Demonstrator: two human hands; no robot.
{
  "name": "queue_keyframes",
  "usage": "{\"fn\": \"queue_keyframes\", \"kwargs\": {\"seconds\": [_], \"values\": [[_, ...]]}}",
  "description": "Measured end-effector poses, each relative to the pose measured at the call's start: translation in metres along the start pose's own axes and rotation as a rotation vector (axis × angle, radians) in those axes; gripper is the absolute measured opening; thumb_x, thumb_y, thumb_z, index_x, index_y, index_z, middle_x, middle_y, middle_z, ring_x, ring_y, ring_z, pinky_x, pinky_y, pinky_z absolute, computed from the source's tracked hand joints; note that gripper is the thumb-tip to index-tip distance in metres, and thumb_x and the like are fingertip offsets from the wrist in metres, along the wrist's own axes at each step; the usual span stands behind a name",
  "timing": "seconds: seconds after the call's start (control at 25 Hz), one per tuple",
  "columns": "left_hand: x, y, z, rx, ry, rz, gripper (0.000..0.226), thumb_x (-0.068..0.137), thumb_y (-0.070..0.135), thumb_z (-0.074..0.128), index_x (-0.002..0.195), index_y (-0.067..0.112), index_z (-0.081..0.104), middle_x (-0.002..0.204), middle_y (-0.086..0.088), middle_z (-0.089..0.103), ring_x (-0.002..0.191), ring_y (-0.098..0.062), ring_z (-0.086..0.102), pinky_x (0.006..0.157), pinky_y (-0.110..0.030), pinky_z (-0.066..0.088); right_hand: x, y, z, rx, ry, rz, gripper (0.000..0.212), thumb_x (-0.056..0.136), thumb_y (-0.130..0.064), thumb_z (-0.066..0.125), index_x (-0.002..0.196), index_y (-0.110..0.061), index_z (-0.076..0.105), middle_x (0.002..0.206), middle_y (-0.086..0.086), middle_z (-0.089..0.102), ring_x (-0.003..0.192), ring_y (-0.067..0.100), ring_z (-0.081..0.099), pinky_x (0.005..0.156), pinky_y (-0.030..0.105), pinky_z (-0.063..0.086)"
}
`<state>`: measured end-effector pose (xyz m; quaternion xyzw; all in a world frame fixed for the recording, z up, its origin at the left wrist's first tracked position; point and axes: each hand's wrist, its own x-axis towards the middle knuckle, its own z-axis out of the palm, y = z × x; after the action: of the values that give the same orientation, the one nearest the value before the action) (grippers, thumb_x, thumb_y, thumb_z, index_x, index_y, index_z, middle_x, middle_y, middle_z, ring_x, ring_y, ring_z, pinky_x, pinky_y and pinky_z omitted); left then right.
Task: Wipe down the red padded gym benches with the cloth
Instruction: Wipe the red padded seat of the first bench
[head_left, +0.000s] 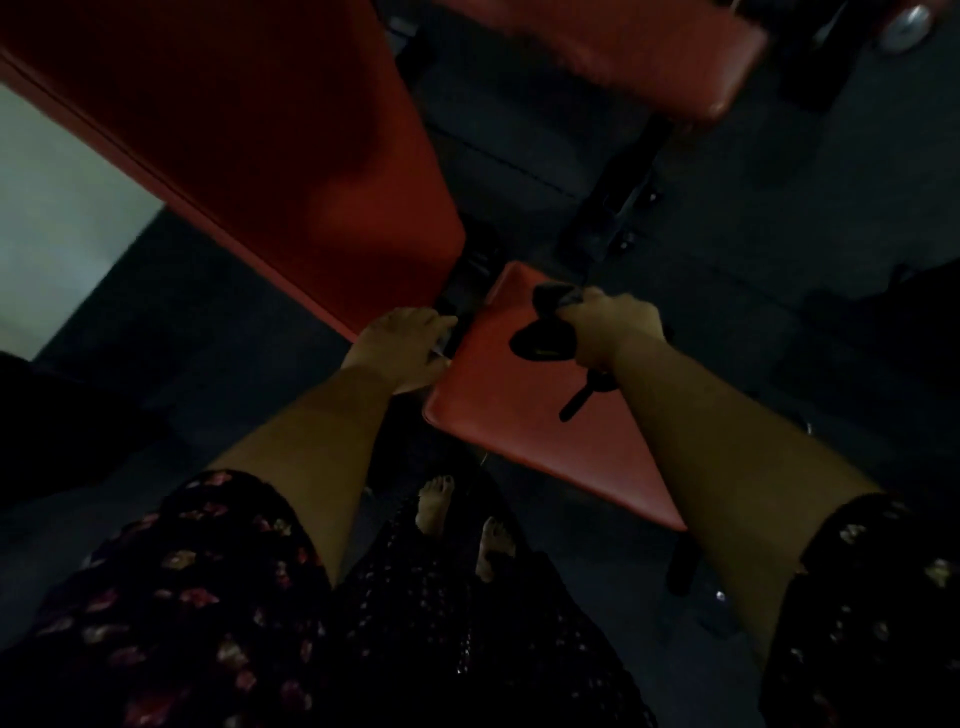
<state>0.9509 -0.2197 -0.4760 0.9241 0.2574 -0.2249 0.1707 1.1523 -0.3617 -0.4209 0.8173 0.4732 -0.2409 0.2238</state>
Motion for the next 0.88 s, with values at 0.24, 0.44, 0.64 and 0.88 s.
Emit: {"fn": "queue_keyframes", "kwargs": {"seconds": [0.24, 0.44, 0.64, 0.88], "values": [[-0.05, 0.014, -0.093, 0.059, 0.227, -0.097, 0.062, 0.098, 0.047, 0.049, 0.153, 0.028, 0.029, 0.155, 0.0, 0.034, 0.137, -0.024, 0.038, 0.105, -0.036, 0.036, -0.065, -0.007, -0.057, 0.08, 0.174, -0.042, 0.046, 0.094, -0.025, 0.049, 0.139, -0.033, 0.044, 0.132, 0.007, 0.043, 0.115, 0.035, 0.049, 0.084, 0.043, 0.045], [-0.097, 0.024, -0.15, -0.012, 0.316, -0.131, 0.058, 0.098, 0.05, 0.044, 0.152, 0.031, 0.031, 0.15, 0.0, 0.039, 0.131, -0.023, 0.044, 0.1, -0.038, 0.044, -0.102, -0.006, -0.117, 0.055, 0.246, -0.087, 0.049, 0.093, -0.03, 0.053, 0.14, -0.036, 0.041, 0.136, 0.005, 0.041, 0.117, 0.035, 0.048, 0.079, 0.043, 0.043], [-0.15, 0.013, -0.182, 0.077, 0.342, -0.187, 0.057, 0.097, 0.05, 0.047, 0.15, 0.033, 0.034, 0.146, 0.001, 0.043, 0.126, -0.023, 0.047, 0.094, -0.037, 0.043, -0.129, -0.02, -0.167, -0.017, 0.301, -0.131, 0.055, 0.093, -0.03, 0.058, 0.145, -0.034, 0.039, 0.136, 0.006, 0.041, 0.116, 0.035, 0.051, 0.081, 0.043, 0.045], [-0.206, -0.002, -0.189, 0.001, 0.429, -0.261, 0.058, 0.094, 0.051, 0.052, 0.148, 0.033, 0.038, 0.145, 0.004, 0.045, 0.127, -0.02, 0.05, 0.099, -0.043, 0.045, -0.161, -0.06, -0.191, -0.049, 0.372, -0.215, 0.074, 0.091, -0.038, 0.064, 0.152, -0.037, 0.022, 0.144, 0.006, 0.037, 0.123, 0.036, 0.047, 0.089, 0.044, 0.047]]}}
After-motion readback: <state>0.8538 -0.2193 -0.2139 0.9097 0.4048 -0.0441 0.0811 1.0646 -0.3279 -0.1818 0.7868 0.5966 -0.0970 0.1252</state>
